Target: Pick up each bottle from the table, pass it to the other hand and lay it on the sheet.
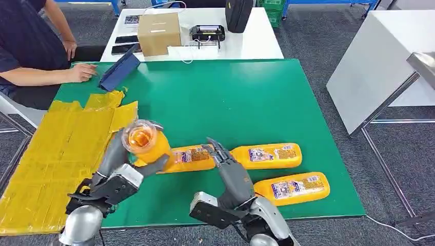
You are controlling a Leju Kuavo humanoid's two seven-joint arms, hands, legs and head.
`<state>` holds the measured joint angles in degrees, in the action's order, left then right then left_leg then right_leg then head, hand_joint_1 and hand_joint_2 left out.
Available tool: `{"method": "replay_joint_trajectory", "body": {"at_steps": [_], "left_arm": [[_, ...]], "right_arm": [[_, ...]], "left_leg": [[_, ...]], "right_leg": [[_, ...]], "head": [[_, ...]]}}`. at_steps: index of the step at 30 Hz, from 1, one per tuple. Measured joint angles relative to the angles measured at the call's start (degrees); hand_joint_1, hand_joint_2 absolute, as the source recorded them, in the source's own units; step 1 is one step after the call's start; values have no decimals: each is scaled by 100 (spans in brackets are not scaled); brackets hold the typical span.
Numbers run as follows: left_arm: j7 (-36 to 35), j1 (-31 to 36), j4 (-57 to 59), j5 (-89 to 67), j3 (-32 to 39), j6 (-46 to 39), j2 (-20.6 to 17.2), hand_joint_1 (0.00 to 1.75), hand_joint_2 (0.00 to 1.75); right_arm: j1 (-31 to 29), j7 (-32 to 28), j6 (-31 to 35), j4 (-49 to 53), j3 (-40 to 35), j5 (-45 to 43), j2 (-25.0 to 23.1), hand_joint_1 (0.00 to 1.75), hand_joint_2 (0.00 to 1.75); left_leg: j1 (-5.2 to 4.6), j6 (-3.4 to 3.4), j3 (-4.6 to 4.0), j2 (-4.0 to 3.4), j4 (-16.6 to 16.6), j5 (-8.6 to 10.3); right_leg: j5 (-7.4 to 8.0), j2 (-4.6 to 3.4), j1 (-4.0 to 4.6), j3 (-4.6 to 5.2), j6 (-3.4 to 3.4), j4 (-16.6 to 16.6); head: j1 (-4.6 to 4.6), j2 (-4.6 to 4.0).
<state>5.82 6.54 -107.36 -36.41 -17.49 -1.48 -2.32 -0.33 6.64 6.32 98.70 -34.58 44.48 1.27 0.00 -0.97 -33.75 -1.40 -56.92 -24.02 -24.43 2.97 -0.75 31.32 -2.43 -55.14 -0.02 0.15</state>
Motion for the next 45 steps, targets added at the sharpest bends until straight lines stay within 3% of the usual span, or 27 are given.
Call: {"method": "replay_joint_trajectory", "body": {"at_steps": [3,8,14,23,36,37,38,45], "left_arm": [[-13,32,-85,-265,173,-130,-22,175,175],[-252,64,-234,-2295,455,-1229,-63,175,175],[-864,350,197,-4934,448,-892,-448,175,175],[-1159,913,2007,-5036,70,-518,-850,175,175],[-1115,1354,3830,-4977,-131,-518,-903,175,175],[-1115,1420,3936,-4949,-133,-518,-903,105,175],[-1115,1489,4032,-4934,-135,-516,-903,0,0],[-986,2029,4864,-4496,-135,-101,-841,0,0]], "right_arm": [[115,-4,0,127,245,-11,46,0,175],[354,-33,28,401,580,-83,37,0,175],[360,-15,-177,542,910,-212,48,0,175],[96,68,-367,525,1004,-345,63,0,175],[-42,144,-466,457,757,-348,110,0,175],[-52,168,-470,446,737,-326,116,0,175],[-65,177,-474,431,724,-317,125,0,175],[-622,673,-918,-119,558,301,282,0,175]], "left_leg": [[0,0,0,0,0,0],[0,0,0,0,0,0],[1,4,1,-1,0,6],[1,3,0,-1,0,16],[1,3,-13,0,0,16],[1,3,-13,1,0,16],[1,3,-13,2,0,16],[1,4,-13,1,0,33]], "right_leg": [[0,0,0,0,0,0],[0,0,1,1,0,0],[3,0,0,4,1,0],[10,-1,0,1,-7,-1],[10,-1,0,13,-7,-1],[10,0,0,11,-7,-1],[10,0,0,10,-7,-2],[27,-1,1,13,1,-3]], "head": [[0,0],[2,0],[2,0],[2,0],[0,0],[2,0],[4,0],[0,0]]}}
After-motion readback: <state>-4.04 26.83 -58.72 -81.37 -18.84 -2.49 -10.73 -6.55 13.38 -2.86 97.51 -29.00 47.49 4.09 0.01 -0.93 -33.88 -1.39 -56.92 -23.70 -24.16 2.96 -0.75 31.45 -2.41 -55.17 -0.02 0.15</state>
